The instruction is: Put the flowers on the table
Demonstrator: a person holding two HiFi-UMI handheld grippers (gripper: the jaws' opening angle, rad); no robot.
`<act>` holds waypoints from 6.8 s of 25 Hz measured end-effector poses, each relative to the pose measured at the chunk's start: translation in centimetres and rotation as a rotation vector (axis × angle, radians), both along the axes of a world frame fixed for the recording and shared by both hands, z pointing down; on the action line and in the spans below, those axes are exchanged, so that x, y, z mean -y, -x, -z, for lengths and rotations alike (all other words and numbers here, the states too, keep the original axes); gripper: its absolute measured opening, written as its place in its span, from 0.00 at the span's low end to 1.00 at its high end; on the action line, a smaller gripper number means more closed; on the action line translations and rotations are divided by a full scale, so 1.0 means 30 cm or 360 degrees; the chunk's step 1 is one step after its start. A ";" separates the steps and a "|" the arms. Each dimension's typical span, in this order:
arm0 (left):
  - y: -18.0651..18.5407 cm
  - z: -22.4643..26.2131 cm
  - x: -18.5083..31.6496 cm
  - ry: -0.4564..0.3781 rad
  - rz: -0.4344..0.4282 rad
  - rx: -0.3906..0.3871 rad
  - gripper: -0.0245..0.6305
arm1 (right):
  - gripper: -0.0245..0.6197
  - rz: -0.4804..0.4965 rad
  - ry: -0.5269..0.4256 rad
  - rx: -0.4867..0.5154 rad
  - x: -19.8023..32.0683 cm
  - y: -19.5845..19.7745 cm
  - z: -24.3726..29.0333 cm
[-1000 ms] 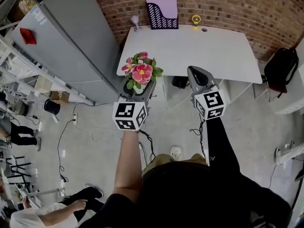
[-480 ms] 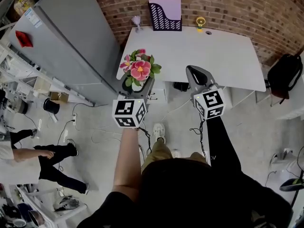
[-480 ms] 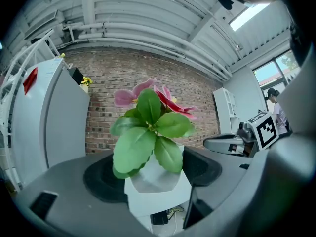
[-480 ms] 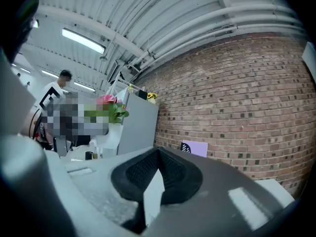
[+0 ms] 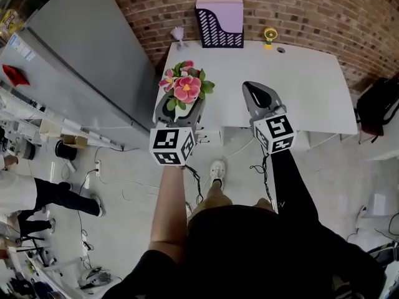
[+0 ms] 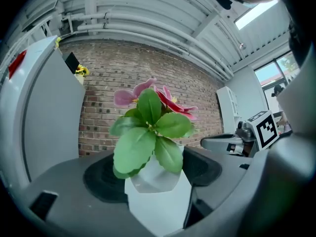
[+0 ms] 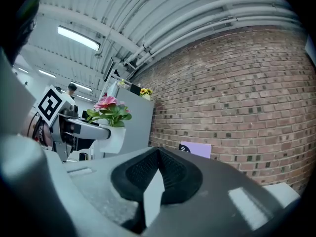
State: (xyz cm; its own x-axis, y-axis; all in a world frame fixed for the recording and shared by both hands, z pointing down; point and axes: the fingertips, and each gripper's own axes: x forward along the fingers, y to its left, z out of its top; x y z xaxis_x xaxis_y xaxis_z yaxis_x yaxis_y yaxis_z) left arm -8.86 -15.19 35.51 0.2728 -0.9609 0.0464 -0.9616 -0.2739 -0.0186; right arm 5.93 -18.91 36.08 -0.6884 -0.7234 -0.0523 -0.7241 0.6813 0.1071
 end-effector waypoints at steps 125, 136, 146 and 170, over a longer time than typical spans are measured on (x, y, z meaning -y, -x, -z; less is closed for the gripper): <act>0.270 -1.158 0.769 0.0881 -0.0175 0.0174 0.59 | 0.04 -0.0205 0.0330 -0.0208 0.718 0.208 -0.317; 0.329 -1.084 0.635 0.0864 0.0031 0.0186 0.59 | 0.04 -0.0031 0.0326 -0.0173 0.636 0.226 -0.316; 0.249 -0.782 0.433 0.0690 0.0112 0.0183 0.59 | 0.04 0.0054 0.0305 -0.0117 0.481 0.140 -0.279; 0.091 -0.086 0.197 0.0112 0.0276 0.0192 0.48 | 0.04 0.0177 0.0063 -0.0045 0.276 0.110 -0.107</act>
